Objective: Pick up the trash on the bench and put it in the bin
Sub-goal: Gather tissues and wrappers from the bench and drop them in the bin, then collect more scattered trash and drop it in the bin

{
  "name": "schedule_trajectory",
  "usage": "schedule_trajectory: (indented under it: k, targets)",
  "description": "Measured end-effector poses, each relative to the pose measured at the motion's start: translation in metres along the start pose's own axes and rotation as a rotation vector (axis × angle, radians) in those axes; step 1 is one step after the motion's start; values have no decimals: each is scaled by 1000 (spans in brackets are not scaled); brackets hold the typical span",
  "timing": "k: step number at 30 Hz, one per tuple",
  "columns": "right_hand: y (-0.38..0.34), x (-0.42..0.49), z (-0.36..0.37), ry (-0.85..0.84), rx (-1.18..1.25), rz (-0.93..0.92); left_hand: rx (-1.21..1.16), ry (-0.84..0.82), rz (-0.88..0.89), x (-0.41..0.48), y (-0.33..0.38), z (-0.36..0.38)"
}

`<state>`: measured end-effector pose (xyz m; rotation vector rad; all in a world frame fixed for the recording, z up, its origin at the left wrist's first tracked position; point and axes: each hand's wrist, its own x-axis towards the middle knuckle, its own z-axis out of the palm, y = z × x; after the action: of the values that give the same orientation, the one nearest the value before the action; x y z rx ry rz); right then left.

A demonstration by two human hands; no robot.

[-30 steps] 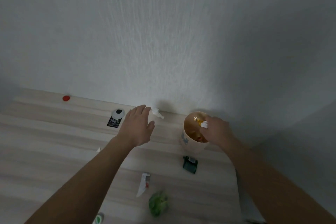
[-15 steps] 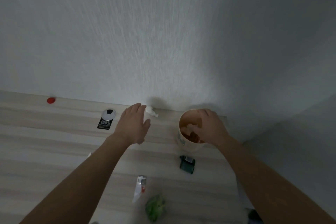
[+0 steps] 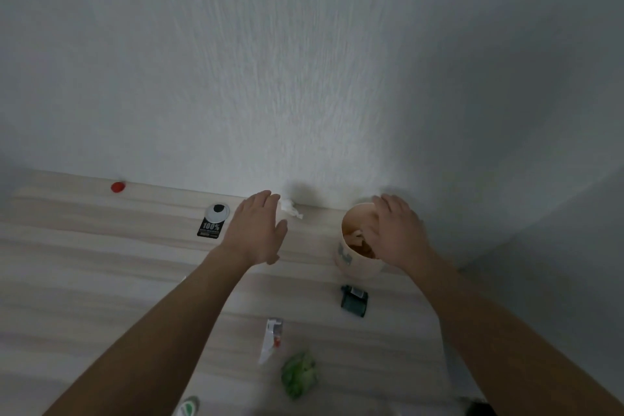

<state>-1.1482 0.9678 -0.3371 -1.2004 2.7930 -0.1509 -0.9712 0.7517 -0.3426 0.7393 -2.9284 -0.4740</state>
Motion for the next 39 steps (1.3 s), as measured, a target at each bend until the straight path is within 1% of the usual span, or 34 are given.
schedule_trajectory:
  k: [4,8,11,15,19,23,32,39]
  targets:
    - [-10,-20,-13,5,-30,-2,-6,18,0,-19,1,-8]
    - [-21,-42,-21,50,-77,8,-12,45,29,-37,1,-14]
    - [-29,-61,-26,42,-69,50,-27,52,49,-47,1,-11]
    - [-34,-87,-29,84,-63,111,-51,46,83,-57,4,-7]
    - [-36,-112,-31,55,-69,149,-61,34,115,-70,10,-5]
    - [-40,-139,-30,55,-80,177,-52,12,108,-90,11,-7]
    - [-26,-197,-38,122,-40,99,23,34,47,-145,35,-12]
    - [-3,-259,-30,107,-26,54,48,30,22,-206,68,0]
